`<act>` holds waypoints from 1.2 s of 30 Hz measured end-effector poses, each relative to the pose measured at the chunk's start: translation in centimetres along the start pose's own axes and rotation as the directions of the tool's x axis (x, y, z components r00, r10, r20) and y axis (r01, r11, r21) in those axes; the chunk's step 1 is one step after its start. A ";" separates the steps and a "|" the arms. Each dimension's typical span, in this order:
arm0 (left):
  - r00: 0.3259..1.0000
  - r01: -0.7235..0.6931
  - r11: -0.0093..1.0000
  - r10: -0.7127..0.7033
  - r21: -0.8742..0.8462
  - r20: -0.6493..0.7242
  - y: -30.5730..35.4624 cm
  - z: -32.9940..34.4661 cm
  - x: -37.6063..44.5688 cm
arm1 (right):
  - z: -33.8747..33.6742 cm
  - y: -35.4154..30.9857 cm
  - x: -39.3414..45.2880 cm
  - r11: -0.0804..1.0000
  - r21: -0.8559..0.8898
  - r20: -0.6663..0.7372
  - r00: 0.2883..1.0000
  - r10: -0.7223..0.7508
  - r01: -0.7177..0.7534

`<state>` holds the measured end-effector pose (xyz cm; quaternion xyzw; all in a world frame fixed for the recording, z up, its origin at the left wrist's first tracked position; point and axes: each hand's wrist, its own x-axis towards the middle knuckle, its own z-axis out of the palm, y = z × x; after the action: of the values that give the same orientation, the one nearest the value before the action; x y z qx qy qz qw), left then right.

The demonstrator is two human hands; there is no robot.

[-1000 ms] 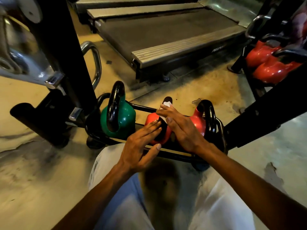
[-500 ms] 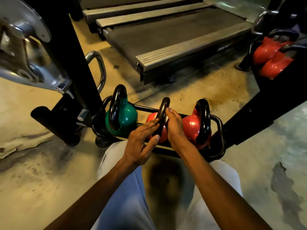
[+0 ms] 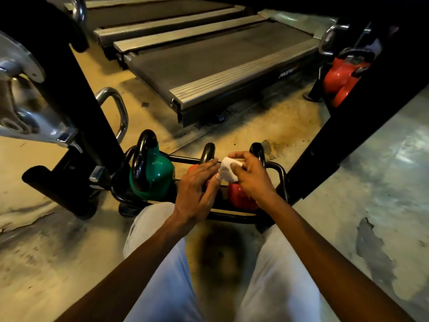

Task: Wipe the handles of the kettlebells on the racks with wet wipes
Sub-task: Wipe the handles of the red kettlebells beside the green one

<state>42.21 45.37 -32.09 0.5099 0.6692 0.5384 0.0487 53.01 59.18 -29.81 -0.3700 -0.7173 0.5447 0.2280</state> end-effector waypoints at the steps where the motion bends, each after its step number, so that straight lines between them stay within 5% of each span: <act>1: 1.000 -0.001 1.000 0.001 -0.009 0.016 0.4 0.6 0.2 | -1.3 -0.2 0.0 0.998 -0.034 -0.026 0.998 -0.062 0.061; 7: 0.981 -0.026 0.999 0.020 0.028 0.194 1.8 4.5 0.4 | -8.2 -0.7 2.3 0.982 -0.072 -0.250 0.950 -0.189 0.177; 10: 0.955 -0.076 0.990 0.038 0.118 0.294 2.7 6.3 1.0 | -9.7 -0.6 2.9 0.939 -0.225 -0.287 0.903 -0.321 0.262; 13: 0.925 -0.159 0.968 0.078 0.193 0.371 3.1 7.9 1.2 | -10.0 1.1 3.4 0.789 -0.453 0.010 0.887 -0.461 0.415; 15: 0.913 -0.195 0.954 0.092 0.227 0.397 2.9 8.5 0.7 | -10.4 2.2 3.4 0.716 -0.511 0.240 0.879 -0.413 0.476; 21: 0.910 -0.196 0.945 0.076 0.262 0.407 2.0 8.9 -0.9 | -11.7 2.3 2.2 0.820 -0.409 0.398 0.887 -0.234 0.400; 25: 0.910 -0.235 0.937 0.120 0.257 0.396 2.1 9.1 -0.6 | -10.3 2.0 3.7 0.955 -0.277 0.241 0.970 -0.040 0.109; 27: 0.899 -0.251 0.933 0.125 0.259 0.419 2.2 9.0 0.1 | -9.7 2.2 4.0 0.989 0.052 0.203 0.971 0.126 -0.140; 29: 0.895 -0.255 0.930 0.123 0.265 0.430 2.3 9.2 0.9 | -9.8 2.2 3.7 0.862 0.379 0.264 0.932 0.248 -0.337; 32: 0.888 -0.255 0.930 0.116 0.267 0.444 2.0 9.6 1.4 | -11.1 1.8 3.8 0.750 0.527 0.323 0.911 0.258 -0.400; 36: 0.917 -0.199 0.945 0.086 0.261 0.389 1.8 9.9 1.3 | -10.2 1.6 4.9 0.796 0.460 0.293 0.913 0.282 -0.394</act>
<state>48.80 52.83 -34.20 0.6521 0.6810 0.3281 0.0584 57.86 69.43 -28.59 -0.3597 -0.4892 0.7822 0.1393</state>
